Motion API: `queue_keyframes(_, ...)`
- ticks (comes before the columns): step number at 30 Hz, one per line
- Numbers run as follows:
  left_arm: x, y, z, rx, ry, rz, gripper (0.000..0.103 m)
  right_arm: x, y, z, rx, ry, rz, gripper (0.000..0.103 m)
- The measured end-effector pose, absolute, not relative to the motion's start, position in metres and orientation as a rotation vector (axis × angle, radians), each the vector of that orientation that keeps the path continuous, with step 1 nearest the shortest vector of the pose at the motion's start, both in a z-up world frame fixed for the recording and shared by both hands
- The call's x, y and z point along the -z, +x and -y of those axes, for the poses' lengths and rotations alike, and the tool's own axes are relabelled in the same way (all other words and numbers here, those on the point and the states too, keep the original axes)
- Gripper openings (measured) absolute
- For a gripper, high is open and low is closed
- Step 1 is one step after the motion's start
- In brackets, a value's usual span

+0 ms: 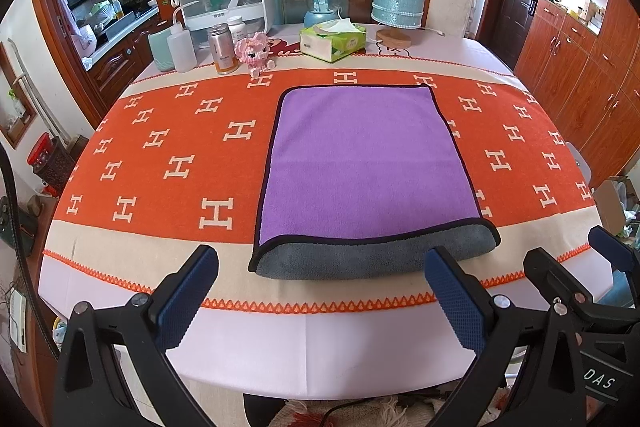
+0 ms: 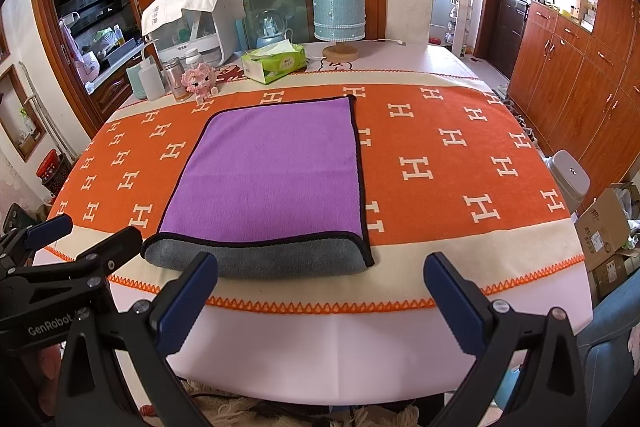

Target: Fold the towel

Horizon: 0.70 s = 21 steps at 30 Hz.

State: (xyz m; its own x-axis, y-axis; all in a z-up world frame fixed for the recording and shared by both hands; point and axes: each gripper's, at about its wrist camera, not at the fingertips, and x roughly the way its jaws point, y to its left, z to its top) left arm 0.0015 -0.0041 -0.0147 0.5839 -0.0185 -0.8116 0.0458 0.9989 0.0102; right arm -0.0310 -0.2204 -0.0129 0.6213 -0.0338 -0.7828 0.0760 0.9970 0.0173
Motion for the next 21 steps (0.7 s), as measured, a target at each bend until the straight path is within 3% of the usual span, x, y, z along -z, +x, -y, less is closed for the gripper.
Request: queue_keyframes(21,0.021,0.021,-0.009,0.035,0.01,-0.962,0.102,0.021,-0.02,0.231,0.093,0.076,-0.911,0.103)
